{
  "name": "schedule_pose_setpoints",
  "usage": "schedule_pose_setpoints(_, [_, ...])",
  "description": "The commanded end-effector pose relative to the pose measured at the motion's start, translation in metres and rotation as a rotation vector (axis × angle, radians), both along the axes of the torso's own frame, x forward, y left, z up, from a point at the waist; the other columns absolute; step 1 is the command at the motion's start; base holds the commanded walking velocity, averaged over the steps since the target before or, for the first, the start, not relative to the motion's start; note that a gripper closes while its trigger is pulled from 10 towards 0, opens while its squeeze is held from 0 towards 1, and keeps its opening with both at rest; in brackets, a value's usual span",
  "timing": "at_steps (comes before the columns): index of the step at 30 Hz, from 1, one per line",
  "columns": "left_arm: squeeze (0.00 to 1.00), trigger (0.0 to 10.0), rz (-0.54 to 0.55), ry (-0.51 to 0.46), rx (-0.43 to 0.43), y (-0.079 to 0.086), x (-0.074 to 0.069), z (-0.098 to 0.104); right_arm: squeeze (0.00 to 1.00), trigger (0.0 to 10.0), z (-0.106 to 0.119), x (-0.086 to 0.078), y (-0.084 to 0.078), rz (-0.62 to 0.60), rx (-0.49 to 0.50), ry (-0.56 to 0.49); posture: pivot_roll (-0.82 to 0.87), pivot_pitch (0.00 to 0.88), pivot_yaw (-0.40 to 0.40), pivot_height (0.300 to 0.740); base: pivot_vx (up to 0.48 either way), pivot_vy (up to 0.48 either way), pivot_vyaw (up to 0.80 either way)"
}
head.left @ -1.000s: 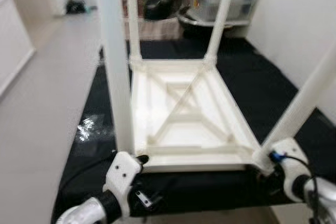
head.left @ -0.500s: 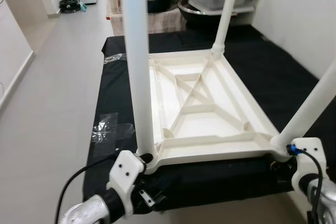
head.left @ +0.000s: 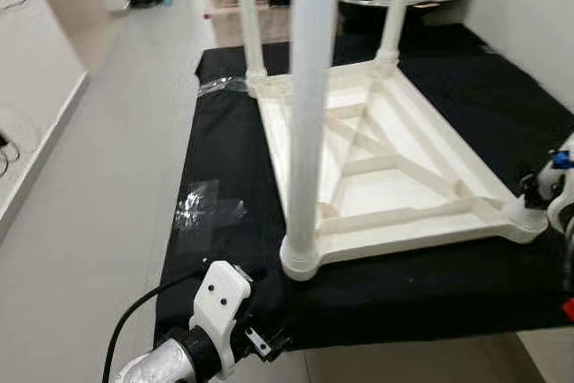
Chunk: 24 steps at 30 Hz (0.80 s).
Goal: Building children table
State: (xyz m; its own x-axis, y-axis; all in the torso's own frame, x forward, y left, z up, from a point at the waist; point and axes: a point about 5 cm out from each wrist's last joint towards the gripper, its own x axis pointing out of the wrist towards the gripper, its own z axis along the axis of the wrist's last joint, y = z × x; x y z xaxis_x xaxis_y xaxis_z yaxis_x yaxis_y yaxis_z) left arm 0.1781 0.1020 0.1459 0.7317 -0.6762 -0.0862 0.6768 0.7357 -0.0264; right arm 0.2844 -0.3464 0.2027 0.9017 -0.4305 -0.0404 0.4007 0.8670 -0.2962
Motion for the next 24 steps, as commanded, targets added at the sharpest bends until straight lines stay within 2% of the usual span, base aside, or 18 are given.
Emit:
schedule_pose_setpoints(1, [0.0, 10.0, 0.002, 0.003, 0.011, 0.0, -0.002, -0.001, 0.0, 10.0, -0.012, -0.003, -0.001, 0.0, 0.025, 0.054, -0.05, 0.106, -0.007, 0.74, 0.0, 0.0, 0.0])
schedule_pose_setpoints(5, [0.0, 10.0, 0.005, 0.006, 0.014, 0.002, -0.002, -0.002, 0.0, 10.0, -0.034, -0.02, 0.008, 0.164, 0.099, 0.147, -0.07, 0.114, -0.007, 0.74, 0.0, 0.0, 0.0])
schedule_pose_setpoints(6, [0.0, 10.0, 0.005, 0.006, 0.014, 0.002, -0.002, -0.002, 0.0, 10.0, -0.034, -0.02, 0.008, 0.164, 0.099, 0.147, -0.07, 0.114, -0.007, 0.74, 0.0, 0.0, 0.0])
schedule_pose_setpoints(7, [0.0, 10.0, 0.003, 0.007, 0.016, 0.003, -0.002, -0.002, 0.0, 10.0, -0.041, -0.028, 0.009, 0.219, 0.124, 0.183, -0.08, 0.116, -0.002, 0.74, 0.0, 0.0, 0.0])
schedule_pose_setpoints(9, [0.0, 10.0, -0.005, 0.006, 0.021, 0.004, 0.0, -0.003, 0.0, 10.0, -0.047, -0.043, 0.004, 0.235, 0.148, 0.211, -0.09, 0.121, 0.0, 0.74, 0.0, 0.0, 0.0])
schedule_pose_setpoints(10, [0.0, 10.0, -0.005, 0.006, 0.021, 0.004, 0.0, -0.003, 0.0, 10.0, -0.047, -0.043, 0.004, 0.235, 0.148, 0.211, -0.09, 0.121, 0.0, 0.74, 0.0, 0.0, 0.0])
schedule_pose_setpoints(12, [0.0, 10.0, -0.012, 0.003, 0.027, 0.004, 0.002, -0.003, 0.0, 10.0, -0.052, -0.059, 0.001, 0.229, 0.194, 0.2, -0.11, 0.124, 0.001, 0.74, 0.0, 0.0, 0.0])
schedule_pose_setpoints(13, [0.0, 10.0, -0.012, 0.003, 0.027, 0.004, 0.002, -0.003, 0.0, 10.0, -0.052, -0.059, 0.001, 0.229, 0.194, 0.2, -0.11, 0.124, 0.001, 0.74, 0.0, 0.0, 0.0])
schedule_pose_setpoints(15, [0.0, 10.0, -0.013, 0.001, 0.03, 0.005, 0.004, -0.004, 0.0, 10.0, -0.059, -0.072, 0.012, 0.31, 0.276, 0.179, -0.12, 0.127, -0.001, 0.74, 0.0, 0.0, 0.0])
schedule_pose_setpoints(16, [0.0, 10.0, -0.013, 0.001, 0.03, 0.005, 0.004, -0.004, 0.0, 10.0, -0.059, -0.072, 0.012, 0.31, 0.276, 0.179, -0.12, 0.127, -0.001, 0.74, 0.0, 0.0, 0.0])
schedule_pose_setpoints(17, [0.0, 10.0, -0.013, 0.0, 0.031, 0.005, 0.005, -0.004, 0.0, 10.0, -0.065, -0.083, 0.028, 0.414, 0.37, 0.166, -0.13, 0.128, -0.002, 0.74, 0.0, 0.0, 0.0])
schedule_pose_setpoints(18, [0.0, 10.0, -0.013, 0.0, 0.031, 0.005, 0.005, -0.004, 0.0, 10.0, -0.065, -0.083, 0.028, 0.414, 0.37, 0.166, -0.13, 0.128, -0.002, 0.74, 0.0, 0.0, 0.0])
schedule_pose_setpoints(20, [0.0, 10.0, 0.001, 0.001, 0.036, 0.006, 0.005, -0.005, 0.0, 10.0, -0.065, -0.106, 0.064, 0.692, 0.467, 0.155, -0.13, 0.132, 0.004, 0.74, 0.0, 0.0, 0.0])
schedule_pose_setpoints(21, [0.0, 10.0, 0.001, 0.001, 0.036, 0.006, 0.005, -0.005, 0.0, 10.0, -0.065, -0.106, 0.064, 0.692, 0.467, 0.155, -0.13, 0.132, 0.004, 0.74, 0.0, 0.0, 0.0])
schedule_pose_setpoints(22, [0.0, 10.0, 0.008, 0.0, 0.043, 0.008, 0.006, -0.005, 0.0, 10.0, -0.06, -0.114, 0.077, 0.808, 0.503, 0.138, -0.13, 0.134, 0.006, 0.74, 0.0, 0.0, 0.0])
schedule_pose_setpoints(23, [0.0, 10.0, 0.008, 0.0, 0.043, 0.008, 0.006, -0.005, 0.0, 10.0, -0.06, -0.114, 0.077, 0.808, 0.503, 0.138, -0.13, 0.134, 0.006, 0.74, 0.0, 0.0, 0.0])
schedule_pose_setpoints(24, [0.0, 10.0, 0.019, 0.0, 0.052, 0.009, 0.006, -0.007, 0.0, 10.0, -0.05, -0.119, 0.091, 0.94, 0.518, 0.129, -0.13, 0.136, 0.011, 0.74, 0.0, 0.0, 0.0])
